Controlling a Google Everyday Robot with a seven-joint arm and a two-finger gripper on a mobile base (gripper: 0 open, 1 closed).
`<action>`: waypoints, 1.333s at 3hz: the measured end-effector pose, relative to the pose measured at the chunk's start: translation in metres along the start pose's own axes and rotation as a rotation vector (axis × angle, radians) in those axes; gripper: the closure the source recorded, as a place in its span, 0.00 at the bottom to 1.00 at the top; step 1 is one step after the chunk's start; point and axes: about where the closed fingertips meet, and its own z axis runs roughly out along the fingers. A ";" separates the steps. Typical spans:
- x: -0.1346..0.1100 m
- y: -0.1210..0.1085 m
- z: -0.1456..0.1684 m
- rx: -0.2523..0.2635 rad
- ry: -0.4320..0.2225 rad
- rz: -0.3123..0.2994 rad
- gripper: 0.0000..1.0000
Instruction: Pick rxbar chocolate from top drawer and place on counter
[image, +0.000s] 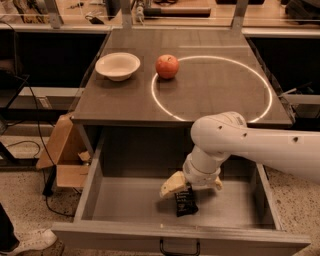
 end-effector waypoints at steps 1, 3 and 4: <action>0.002 0.000 0.004 -0.016 0.012 -0.010 0.00; 0.010 0.003 0.022 -0.032 0.050 -0.009 0.02; 0.010 0.003 0.022 -0.032 0.050 -0.009 0.25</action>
Offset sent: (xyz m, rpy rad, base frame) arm -0.0196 0.0085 -0.0360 0.0315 0.0915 0.0202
